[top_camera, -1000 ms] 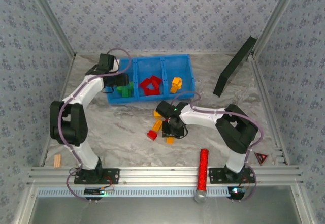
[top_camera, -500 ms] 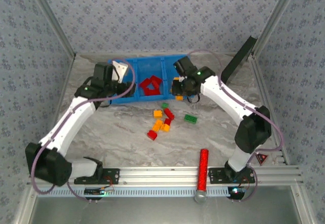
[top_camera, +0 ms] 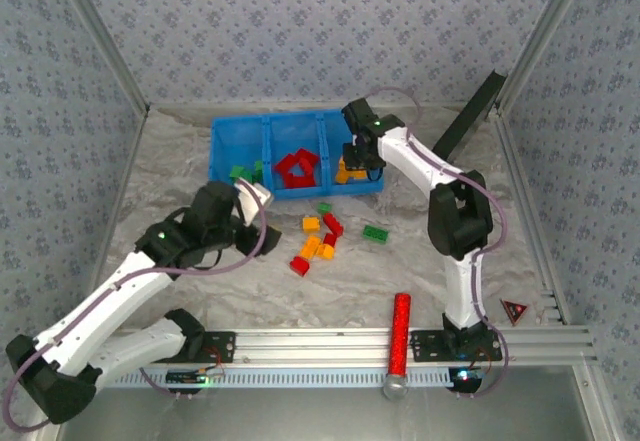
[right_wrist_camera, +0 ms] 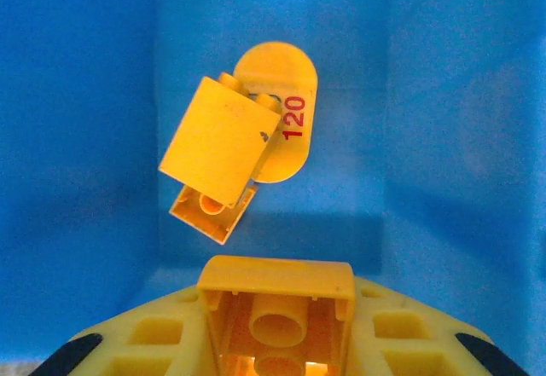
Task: Sort the legos into containers by color
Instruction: Place the lego in the container, then pick up the lego from the middle-left of the table.
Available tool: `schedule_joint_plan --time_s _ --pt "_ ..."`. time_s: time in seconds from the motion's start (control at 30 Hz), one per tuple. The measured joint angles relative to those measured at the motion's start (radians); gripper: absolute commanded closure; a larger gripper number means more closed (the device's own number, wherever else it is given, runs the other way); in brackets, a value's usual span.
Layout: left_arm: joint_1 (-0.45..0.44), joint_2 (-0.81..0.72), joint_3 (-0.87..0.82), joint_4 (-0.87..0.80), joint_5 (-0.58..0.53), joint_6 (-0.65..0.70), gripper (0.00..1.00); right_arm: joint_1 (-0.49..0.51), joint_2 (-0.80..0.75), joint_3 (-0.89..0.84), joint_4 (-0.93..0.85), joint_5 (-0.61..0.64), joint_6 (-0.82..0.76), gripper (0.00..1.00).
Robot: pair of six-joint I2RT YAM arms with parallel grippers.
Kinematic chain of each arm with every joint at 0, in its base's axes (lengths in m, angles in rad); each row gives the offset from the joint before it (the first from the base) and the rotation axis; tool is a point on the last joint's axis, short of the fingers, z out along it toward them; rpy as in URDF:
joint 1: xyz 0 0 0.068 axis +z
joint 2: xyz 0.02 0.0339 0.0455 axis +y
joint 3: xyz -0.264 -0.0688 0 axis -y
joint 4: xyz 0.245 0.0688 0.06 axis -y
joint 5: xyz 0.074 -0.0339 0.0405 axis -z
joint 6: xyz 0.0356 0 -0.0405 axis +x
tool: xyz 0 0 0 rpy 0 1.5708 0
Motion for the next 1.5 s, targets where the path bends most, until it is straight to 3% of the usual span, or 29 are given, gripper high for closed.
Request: schedule_joint_plan --time_s 0.2,0.5,0.83,1.27,1.5 --pt "-0.128 0.010 -0.108 0.018 -0.048 -0.099 0.21 0.002 0.041 0.006 0.002 0.003 -0.028 0.61" --pt "-0.253 0.179 -0.166 0.126 -0.092 -0.155 0.20 0.010 0.041 0.006 0.008 0.007 -0.042 0.52" --pt "-0.270 0.272 -0.169 0.208 -0.108 -0.158 0.20 0.013 0.021 0.002 0.008 0.006 -0.046 0.48" --pt "-0.276 0.447 -0.168 0.277 -0.129 -0.154 0.22 0.013 -0.227 -0.066 -0.008 -0.002 -0.061 0.43" --pt "-0.281 0.523 -0.168 0.298 -0.129 -0.158 0.27 0.003 -0.288 -0.134 -0.019 -0.002 -0.061 0.43"
